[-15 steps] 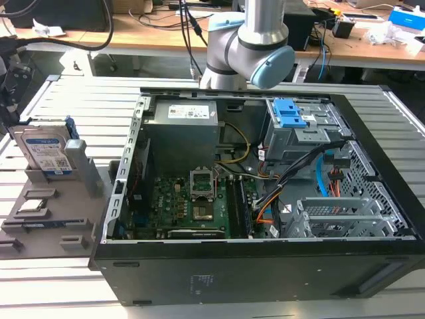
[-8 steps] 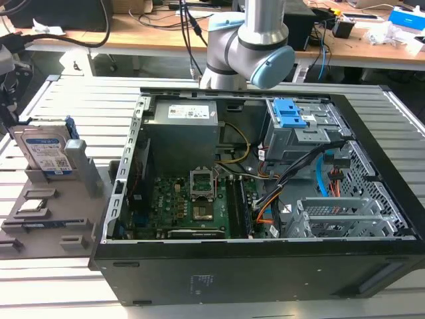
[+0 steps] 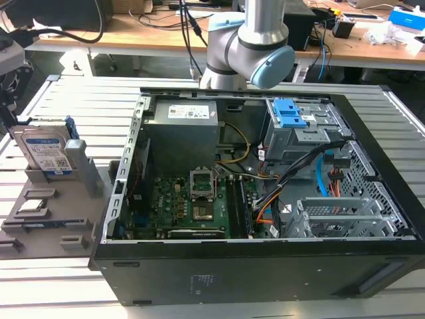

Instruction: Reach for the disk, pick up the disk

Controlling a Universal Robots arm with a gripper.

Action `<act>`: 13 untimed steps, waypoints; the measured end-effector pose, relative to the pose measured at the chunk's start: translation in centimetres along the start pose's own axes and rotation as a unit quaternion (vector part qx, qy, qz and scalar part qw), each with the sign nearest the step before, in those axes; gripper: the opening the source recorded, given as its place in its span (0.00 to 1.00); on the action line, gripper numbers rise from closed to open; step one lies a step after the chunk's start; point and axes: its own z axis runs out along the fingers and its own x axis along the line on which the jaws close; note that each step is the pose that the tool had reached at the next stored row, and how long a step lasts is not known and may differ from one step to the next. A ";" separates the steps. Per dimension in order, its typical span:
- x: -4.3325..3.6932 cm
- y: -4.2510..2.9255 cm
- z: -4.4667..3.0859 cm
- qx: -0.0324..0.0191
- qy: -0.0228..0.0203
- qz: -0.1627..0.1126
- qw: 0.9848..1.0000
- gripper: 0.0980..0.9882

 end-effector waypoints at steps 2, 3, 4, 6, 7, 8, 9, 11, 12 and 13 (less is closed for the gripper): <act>0.00 0.00 0.00 0.000 0.001 -0.016 1.000 0.01; 0.00 0.00 0.00 0.000 0.001 -0.024 1.000 0.01; 0.00 0.00 0.00 0.000 0.001 -0.037 0.999 0.01; 0.00 0.00 0.00 0.000 0.002 -0.054 0.999 0.01; 0.00 0.00 0.00 0.000 0.002 -0.061 0.998 0.01; 0.00 0.00 0.00 0.000 0.003 -0.074 0.997 0.01; 0.00 0.00 0.00 0.000 0.003 -0.084 0.996 0.01; 0.00 0.00 0.00 0.000 0.004 -0.111 0.994 0.01; 0.00 0.00 0.00 0.000 0.005 -0.117 0.993 0.01; 0.00 0.00 0.00 0.000 0.005 -0.124 0.992 0.01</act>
